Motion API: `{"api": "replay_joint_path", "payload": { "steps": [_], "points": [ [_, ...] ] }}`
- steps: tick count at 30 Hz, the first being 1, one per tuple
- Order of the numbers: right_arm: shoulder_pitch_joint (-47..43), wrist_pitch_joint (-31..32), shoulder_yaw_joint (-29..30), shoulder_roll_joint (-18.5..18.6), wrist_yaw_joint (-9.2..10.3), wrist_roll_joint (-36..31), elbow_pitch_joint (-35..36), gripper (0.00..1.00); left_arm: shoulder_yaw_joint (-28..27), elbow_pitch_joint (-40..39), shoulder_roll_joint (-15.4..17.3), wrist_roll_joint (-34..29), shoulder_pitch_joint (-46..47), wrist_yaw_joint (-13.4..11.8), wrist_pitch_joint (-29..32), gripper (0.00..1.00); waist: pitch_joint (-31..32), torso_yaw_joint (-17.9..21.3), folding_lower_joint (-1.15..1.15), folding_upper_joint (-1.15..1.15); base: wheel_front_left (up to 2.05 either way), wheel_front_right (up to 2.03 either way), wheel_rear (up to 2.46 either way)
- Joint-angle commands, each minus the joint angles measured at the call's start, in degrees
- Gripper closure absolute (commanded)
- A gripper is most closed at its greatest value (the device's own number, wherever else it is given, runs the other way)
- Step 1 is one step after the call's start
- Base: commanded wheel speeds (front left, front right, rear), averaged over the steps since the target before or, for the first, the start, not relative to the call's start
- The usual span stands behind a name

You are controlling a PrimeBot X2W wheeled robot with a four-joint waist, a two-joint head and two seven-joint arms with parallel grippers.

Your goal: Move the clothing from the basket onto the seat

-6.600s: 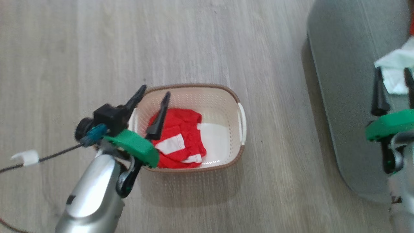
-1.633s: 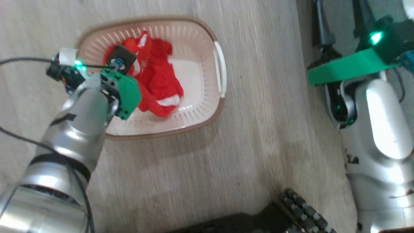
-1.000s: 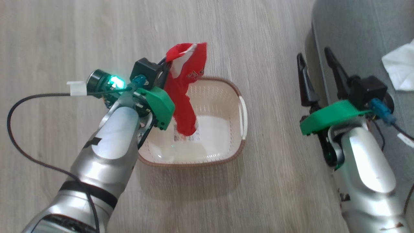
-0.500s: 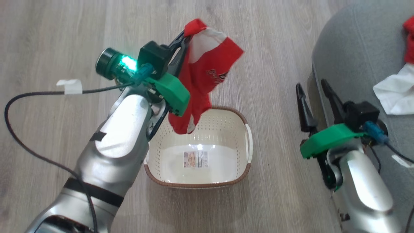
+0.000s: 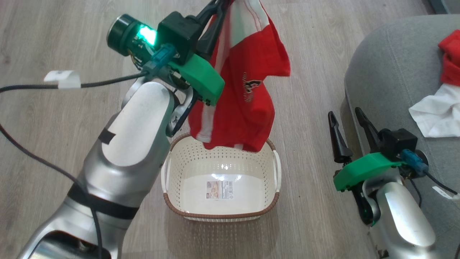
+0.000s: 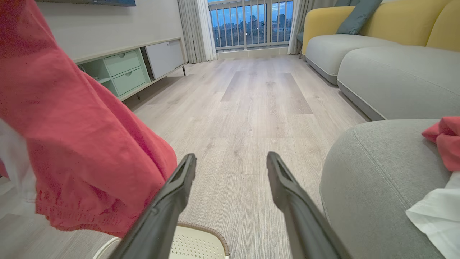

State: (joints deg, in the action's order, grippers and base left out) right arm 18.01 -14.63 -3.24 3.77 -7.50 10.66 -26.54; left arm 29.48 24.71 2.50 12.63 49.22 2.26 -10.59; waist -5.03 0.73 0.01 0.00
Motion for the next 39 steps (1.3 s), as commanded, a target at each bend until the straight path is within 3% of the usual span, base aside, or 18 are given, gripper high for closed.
{"api": "replay_joint_path", "payload": {
  "steps": [1, 6, 16, 24, 39],
  "points": [
    [0.4, -0.4, -1.3, 0.2, 0.01, 0.4, 1.4, 0.00, -2.0, -2.4, 1.8, 0.3, 3.4, -0.5, 0.3, 1.00, 0.1, 0.0, -0.01, 0.00, 0.00, 0.00, 0.00],
    [0.5, -0.4, -3.7, 0.3, 0.01, 1.0, 2.2, 0.00, -1.8, -3.3, 2.0, 0.8, 3.3, -0.4, 0.8, 1.00, 0.4, -0.3, -0.01, 0.00, 0.00, 0.00, 0.00],
    [9.0, -0.4, -17.6, 0.7, 0.01, 3.3, 6.7, 0.00, -0.8, -3.5, 1.8, 1.8, 3.2, 0.0, 0.5, 1.00, 0.2, -1.1, -0.01, 0.00, 0.00, 0.00, 0.00],
    [19.9, -0.4, -29.3, 1.4, 0.01, 3.4, 2.1, 0.00, 0.4, -2.6, 1.4, 2.6, 4.5, 0.4, -0.1, 1.00, -0.1, -2.1, -0.01, 0.00, 0.00, 0.00, 0.00],
    [24.6, -0.4, -30.3, -0.5, 0.01, 1.8, -10.9, 0.00, 3.3, -2.4, 0.7, 4.5, 5.7, 0.9, -1.2, 1.00, 0.3, -4.7, -0.01, 0.00, 0.00, 0.00, 0.00]
  ]
}}
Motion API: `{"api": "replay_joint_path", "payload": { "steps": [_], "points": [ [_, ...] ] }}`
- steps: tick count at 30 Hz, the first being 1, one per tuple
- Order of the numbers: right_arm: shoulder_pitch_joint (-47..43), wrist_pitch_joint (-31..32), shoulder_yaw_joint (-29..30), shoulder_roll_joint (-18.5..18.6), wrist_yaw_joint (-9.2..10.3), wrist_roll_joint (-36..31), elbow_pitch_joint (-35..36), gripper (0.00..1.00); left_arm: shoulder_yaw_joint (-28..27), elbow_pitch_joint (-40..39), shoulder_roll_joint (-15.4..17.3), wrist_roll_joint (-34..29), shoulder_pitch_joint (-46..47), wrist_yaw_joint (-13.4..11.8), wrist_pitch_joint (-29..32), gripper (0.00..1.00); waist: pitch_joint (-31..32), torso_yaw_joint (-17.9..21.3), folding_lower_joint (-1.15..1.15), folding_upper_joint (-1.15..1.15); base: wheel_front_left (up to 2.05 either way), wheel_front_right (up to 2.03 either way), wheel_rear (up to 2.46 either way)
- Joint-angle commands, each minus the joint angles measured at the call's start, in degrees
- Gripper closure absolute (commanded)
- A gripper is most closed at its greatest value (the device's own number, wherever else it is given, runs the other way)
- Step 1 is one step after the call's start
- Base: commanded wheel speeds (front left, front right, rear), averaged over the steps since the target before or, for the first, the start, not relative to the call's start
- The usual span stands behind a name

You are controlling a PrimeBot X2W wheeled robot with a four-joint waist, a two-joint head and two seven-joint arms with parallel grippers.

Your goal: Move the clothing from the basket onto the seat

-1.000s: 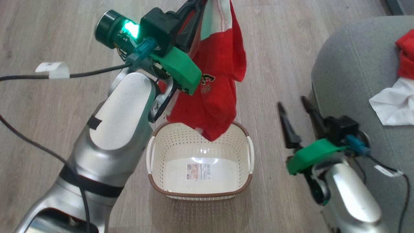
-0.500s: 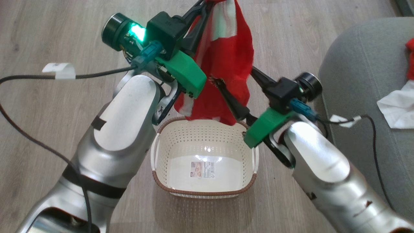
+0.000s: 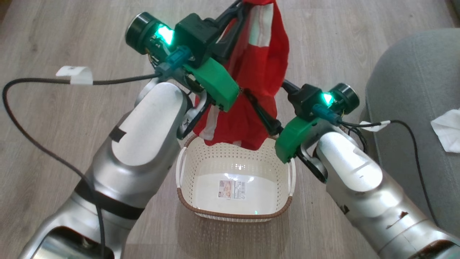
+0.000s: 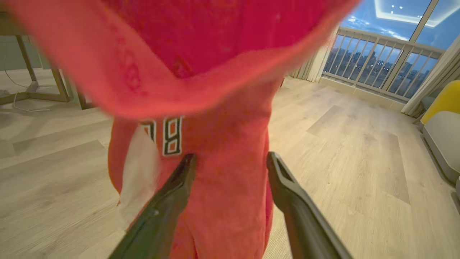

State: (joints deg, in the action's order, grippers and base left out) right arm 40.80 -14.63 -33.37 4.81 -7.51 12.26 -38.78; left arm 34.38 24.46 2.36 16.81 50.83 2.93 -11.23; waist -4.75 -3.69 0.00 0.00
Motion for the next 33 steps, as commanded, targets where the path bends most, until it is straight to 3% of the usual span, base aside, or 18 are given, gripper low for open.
{"api": "replay_joint_path", "payload": {
  "steps": [1, 10, 21, 33],
  "points": [
    [1.9, -0.4, -0.5, -1.7, 0.02, 0.4, 0.2, 0.00, -1.3, -2.2, 0.8, 0.5, 4.2, 0.2, -0.5, 1.00, 0.1, -0.5, 0.00, 0.00, 0.00, 0.00, 0.00],
    [5.1, -0.4, -5.1, -1.9, 0.02, 4.4, -6.5, 0.00, 1.7, -2.8, 0.6, 1.9, 4.3, -0.1, -0.7, 1.00, 0.2, -3.1, 0.00, 0.00, 0.00, 0.00, 0.00],
    [8.9, -0.4, -5.6, -1.9, 0.02, 4.7, -11.8, 0.00, 5.3, -4.3, 0.5, 4.0, 4.3, -0.6, -1.1, 1.00, 0.3, -5.2, 0.00, 0.00, 0.00, 0.00, 0.00],
    [11.5, -0.4, -7.9, -1.9, 0.02, 5.5, -12.1, 0.00, 10.3, -6.3, 0.5, 6.5, 5.0, -1.9, -1.5, 1.00, -0.2, -7.2, 0.00, 0.00, 0.00, 0.00, 0.00]
  ]
}}
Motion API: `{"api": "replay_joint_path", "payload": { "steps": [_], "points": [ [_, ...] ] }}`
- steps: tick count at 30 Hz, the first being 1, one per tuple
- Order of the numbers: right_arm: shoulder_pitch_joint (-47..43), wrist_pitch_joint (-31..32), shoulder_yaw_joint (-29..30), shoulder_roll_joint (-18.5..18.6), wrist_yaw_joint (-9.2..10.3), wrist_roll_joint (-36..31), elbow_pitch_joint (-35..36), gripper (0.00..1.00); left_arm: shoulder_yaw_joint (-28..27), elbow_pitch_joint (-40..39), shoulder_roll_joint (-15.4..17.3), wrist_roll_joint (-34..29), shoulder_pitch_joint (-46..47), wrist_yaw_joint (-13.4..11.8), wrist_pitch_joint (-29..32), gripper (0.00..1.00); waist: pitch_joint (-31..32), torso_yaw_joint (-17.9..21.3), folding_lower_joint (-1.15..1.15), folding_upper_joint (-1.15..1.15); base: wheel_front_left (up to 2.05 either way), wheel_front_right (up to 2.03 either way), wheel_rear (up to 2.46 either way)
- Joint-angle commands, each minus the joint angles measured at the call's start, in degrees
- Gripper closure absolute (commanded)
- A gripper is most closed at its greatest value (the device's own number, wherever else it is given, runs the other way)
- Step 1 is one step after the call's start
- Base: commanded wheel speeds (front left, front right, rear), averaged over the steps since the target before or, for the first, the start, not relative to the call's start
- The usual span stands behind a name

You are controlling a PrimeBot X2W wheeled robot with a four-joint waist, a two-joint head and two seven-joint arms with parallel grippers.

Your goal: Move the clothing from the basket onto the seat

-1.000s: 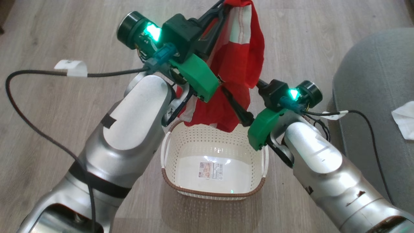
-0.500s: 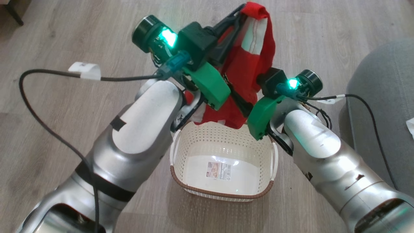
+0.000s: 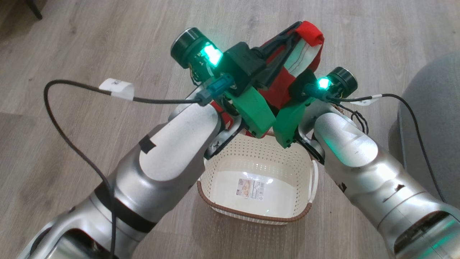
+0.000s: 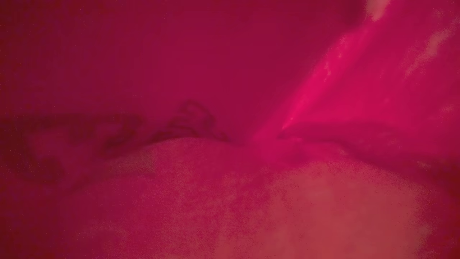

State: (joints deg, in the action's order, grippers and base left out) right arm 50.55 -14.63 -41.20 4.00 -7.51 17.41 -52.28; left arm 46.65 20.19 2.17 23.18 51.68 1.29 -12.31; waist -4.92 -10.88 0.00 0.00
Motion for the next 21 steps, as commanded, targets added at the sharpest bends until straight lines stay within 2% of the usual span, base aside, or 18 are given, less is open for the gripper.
{"api": "replay_joint_path", "payload": {
  "steps": [1, 3, 4, 5, 12, 19, 20, 21],
  "points": [
    [1.8, -0.4, 0.0, -1.1, 0.02, 0.4, 1.3, 0.00, -1.6, -2.1, 0.7, 0.3, 4.1, -0.3, -0.5, 1.00, -0.1, -0.2, 0.00, 0.00, 0.00, 0.00, 0.00],
    [1.9, -0.4, 0.2, -1.1, 0.02, 0.7, 1.2, 0.00, -0.9, -2.3, 0.7, 0.6, 4.2, -0.5, -0.6, 1.00, -0.1, -0.5, 0.00, 0.00, 0.00, 0.00, 0.00],
    [2.0, -0.4, 0.3, -1.1, 0.02, 0.8, 1.1, 0.26, -0.6, -2.4, 0.7, 0.8, 4.2, -0.5, -0.7, 1.00, -0.1, -0.6, 0.00, 0.00, 0.00, 0.00, 0.00],
    [2.0, -0.4, 0.3, -1.1, 0.02, 1.2, 0.9, 1.00, 0.0, -2.6, 0.7, 1.2, 4.2, -0.5, -0.9, 1.00, -0.1, -0.9, 0.00, 0.00, 0.00, 0.00, 0.00],
    [1.5, -0.4, 1.6, -1.1, 0.02, 2.1, 0.7, 1.00, 0.6, -1.7, 0.8, 1.8, 4.2, -1.3, -1.3, 1.00, 0.1, -1.0, 0.00, 0.00, 0.00, 0.00, 0.00],
    [0.3, -0.4, 4.0, -1.1, 0.02, 0.7, 1.0, 1.00, 0.2, -0.2, 1.5, 1.8, 3.7, -1.7, -1.8, 1.00, -0.3, 0.8, 0.00, 0.00, 0.00, 0.00, 0.00],
    [0.3, -0.4, 4.4, -1.1, 0.02, 0.5, 1.1, 1.00, 0.2, 0.0, 1.5, 2.0, 3.7, -1.5, -1.9, 0.68, -0.3, 1.1, 0.00, 0.00, 0.00, 0.00, 0.00],
    [0.3, -0.4, 4.8, -1.1, 0.02, 0.3, 1.4, 1.00, 0.1, 0.1, 1.6, 2.1, 3.6, -1.4, -1.9, 0.21, -0.5, 1.4, 0.00, 0.00, 0.00, 0.00, 0.00]
  ]
}}
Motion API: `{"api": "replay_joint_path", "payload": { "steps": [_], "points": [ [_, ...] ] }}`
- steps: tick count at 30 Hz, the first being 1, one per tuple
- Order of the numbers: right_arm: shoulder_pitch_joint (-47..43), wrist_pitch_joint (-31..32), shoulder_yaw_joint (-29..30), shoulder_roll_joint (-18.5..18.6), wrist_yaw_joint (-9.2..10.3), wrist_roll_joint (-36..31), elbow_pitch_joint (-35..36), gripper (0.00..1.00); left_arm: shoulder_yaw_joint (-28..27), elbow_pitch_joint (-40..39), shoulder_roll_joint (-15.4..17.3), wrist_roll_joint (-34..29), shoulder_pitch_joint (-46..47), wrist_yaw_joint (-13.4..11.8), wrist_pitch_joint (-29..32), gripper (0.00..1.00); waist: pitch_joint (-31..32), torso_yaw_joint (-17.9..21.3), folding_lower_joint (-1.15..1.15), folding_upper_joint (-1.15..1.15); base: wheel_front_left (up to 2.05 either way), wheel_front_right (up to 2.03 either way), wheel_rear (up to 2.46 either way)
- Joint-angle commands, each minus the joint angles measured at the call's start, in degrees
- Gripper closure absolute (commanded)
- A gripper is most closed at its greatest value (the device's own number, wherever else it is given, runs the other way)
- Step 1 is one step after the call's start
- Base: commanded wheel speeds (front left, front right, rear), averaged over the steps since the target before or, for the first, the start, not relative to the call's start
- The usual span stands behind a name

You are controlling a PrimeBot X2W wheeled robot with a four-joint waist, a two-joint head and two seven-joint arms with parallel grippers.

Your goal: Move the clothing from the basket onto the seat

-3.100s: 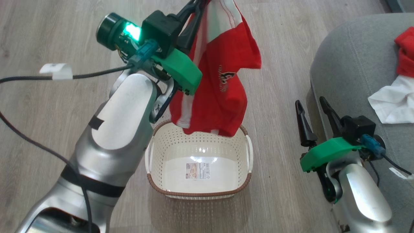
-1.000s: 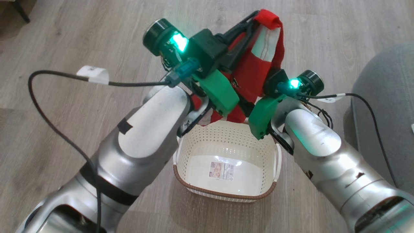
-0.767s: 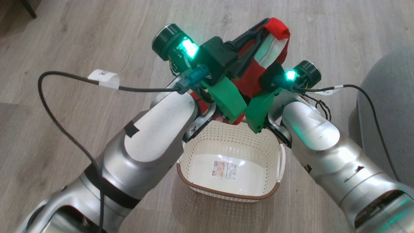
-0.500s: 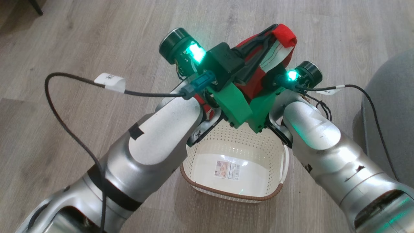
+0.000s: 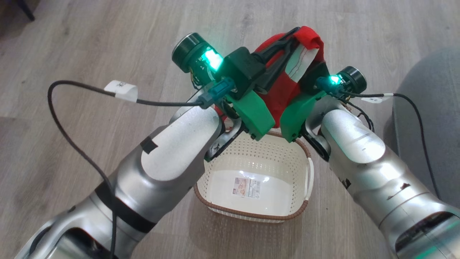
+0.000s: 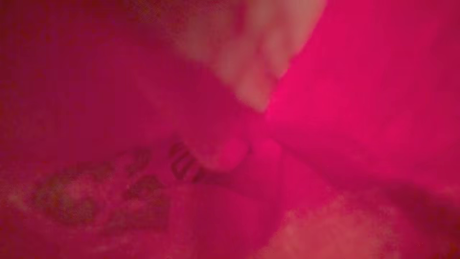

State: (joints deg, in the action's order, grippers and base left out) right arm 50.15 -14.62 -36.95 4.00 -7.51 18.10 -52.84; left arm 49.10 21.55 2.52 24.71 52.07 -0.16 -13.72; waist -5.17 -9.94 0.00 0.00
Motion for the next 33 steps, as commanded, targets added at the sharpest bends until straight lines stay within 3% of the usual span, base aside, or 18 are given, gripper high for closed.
{"api": "replay_joint_path", "payload": {
  "steps": [1, 8, 33],
  "points": [
    [0.8, -0.4, 1.0, -1.1, 0.02, -0.7, 2.3, 1.00, -2.4, -1.1, 1.3, 0.6, 3.2, 0.2, -0.6, 0.00, -0.3, 0.7, 0.00, 0.00, 0.00, 0.00, 0.00],
    [0.0, -0.4, 4.0, -1.1, 0.02, -1.5, 5.9, 1.00, -3.2, 1.1, 2.6, 1.6, 2.1, 1.1, -0.9, 0.00, -1.2, 5.1, 0.00, 0.00, 0.00, 0.00, 0.00],
    [-9.0, -0.4, 13.2, 0.9, 0.02, -4.8, 20.4, 1.00, -8.6, 1.8, 7.4, 1.6, -7.1, 3.2, -1.3, 0.00, -2.5, 32.7, 0.00, 0.00, 0.00, 0.00, 0.00]
  ]
}}
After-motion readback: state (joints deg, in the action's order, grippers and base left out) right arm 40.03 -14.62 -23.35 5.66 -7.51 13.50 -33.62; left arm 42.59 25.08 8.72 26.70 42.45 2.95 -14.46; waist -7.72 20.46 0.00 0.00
